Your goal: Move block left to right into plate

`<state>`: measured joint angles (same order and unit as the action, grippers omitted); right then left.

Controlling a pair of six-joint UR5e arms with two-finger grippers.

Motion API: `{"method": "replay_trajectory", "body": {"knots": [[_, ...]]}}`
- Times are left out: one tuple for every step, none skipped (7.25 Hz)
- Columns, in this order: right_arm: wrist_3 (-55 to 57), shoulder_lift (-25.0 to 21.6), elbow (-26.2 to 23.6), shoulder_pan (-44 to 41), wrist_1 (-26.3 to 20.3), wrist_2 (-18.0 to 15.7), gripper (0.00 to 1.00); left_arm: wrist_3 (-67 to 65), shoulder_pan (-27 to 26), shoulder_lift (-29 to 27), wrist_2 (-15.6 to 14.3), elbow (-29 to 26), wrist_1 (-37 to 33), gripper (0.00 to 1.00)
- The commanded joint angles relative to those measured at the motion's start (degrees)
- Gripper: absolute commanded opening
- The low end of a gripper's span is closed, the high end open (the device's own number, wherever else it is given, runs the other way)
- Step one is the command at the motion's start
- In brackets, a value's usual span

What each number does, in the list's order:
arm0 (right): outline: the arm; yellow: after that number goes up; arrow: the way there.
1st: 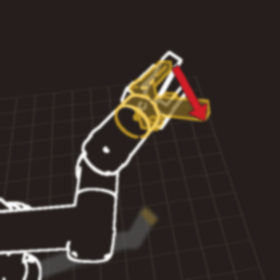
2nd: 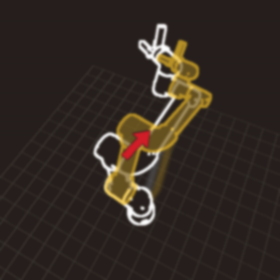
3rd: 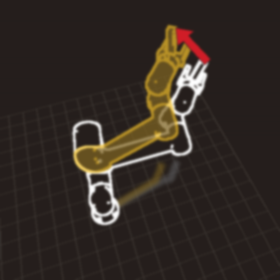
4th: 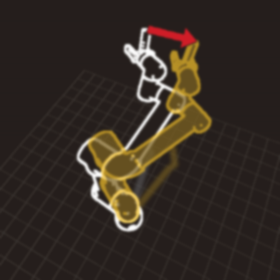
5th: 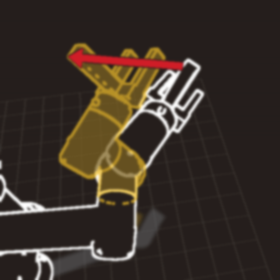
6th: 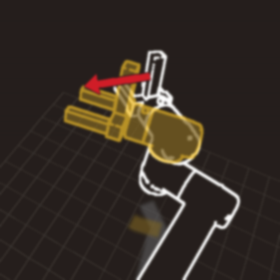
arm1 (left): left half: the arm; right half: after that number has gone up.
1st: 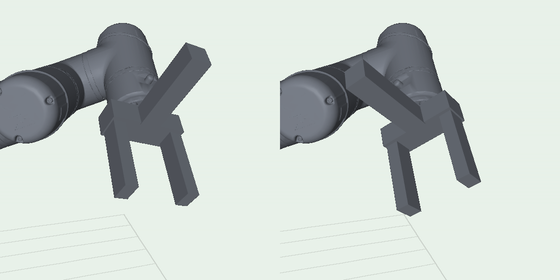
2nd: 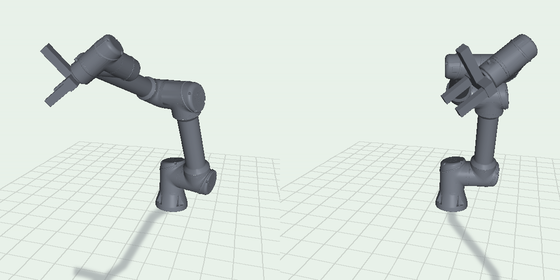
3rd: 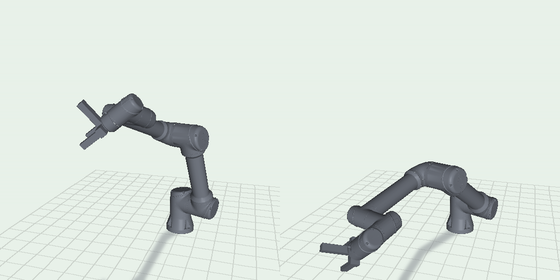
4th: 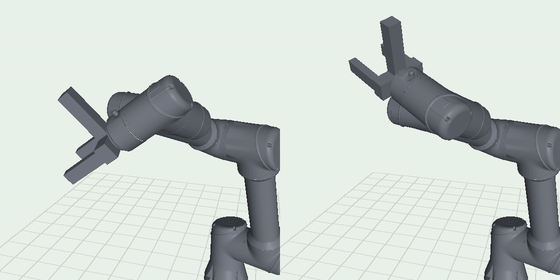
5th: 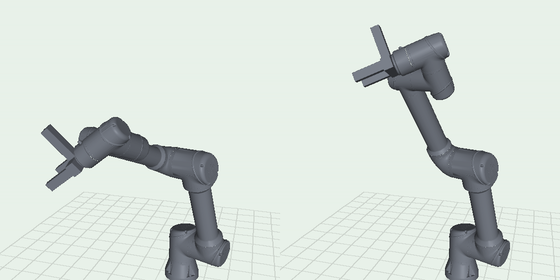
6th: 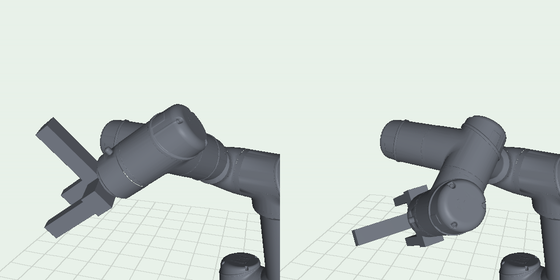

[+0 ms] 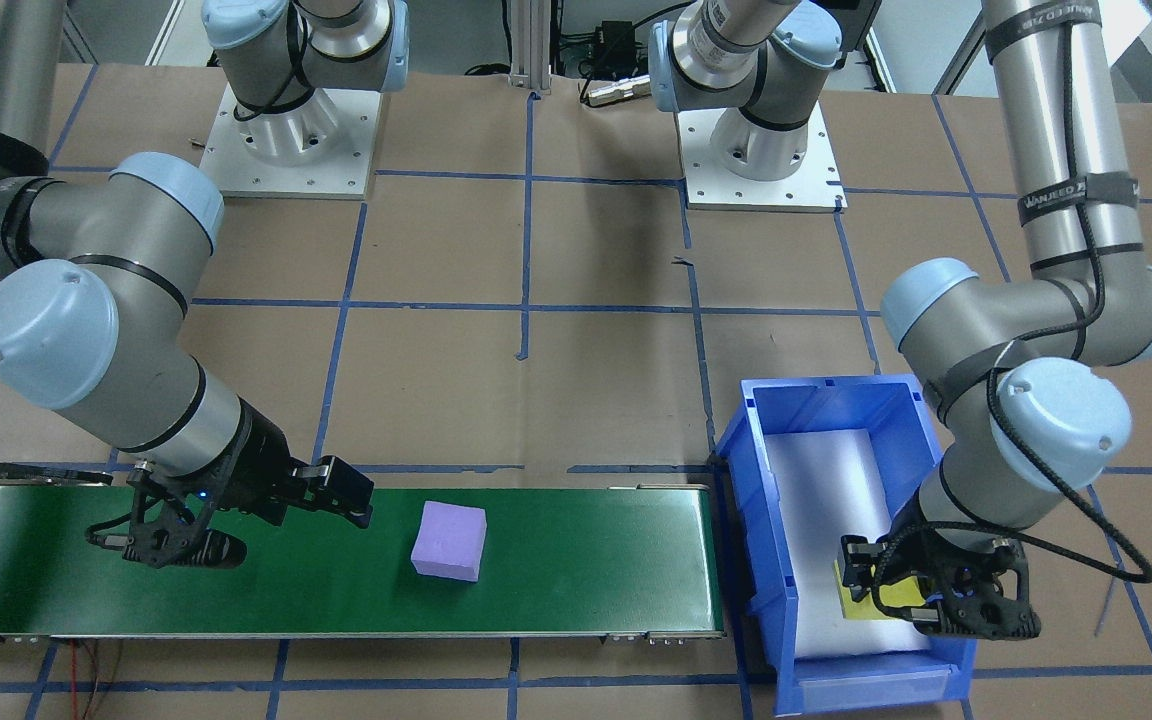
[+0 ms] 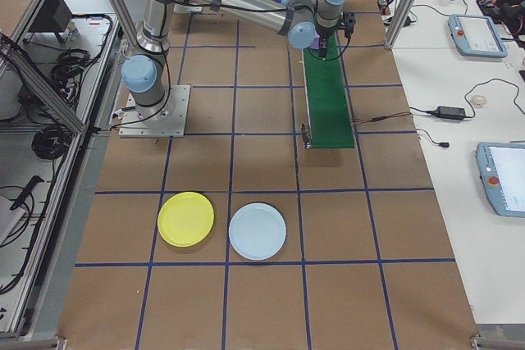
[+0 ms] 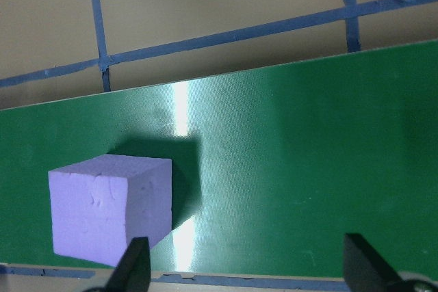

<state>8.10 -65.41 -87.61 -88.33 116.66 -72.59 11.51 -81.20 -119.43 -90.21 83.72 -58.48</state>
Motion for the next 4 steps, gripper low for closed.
{"method": "replay_trajectory", "body": {"knots": [[4.89,0.72,-0.19,0.0,0.4,0.08,1.0,-6.48,-1.05,6.56,3.71,0.12,-9.24,0.2],[5.17,0.72,-0.37,0.0,0.41,0.08,1.0,-9.8,-3.67,8.5,5.55,0.91,-9.54,0.2],[5.17,0.72,-0.54,0.0,0.41,0.08,1.0,-13.84,-7.44,9.21,5.92,0.91,-8.85,0.2],[5.17,0.72,-0.55,0.0,0.41,-0.01,1.0,-14.4,-10.7,8.96,5.66,1.0,-8.14,0.21]]}}
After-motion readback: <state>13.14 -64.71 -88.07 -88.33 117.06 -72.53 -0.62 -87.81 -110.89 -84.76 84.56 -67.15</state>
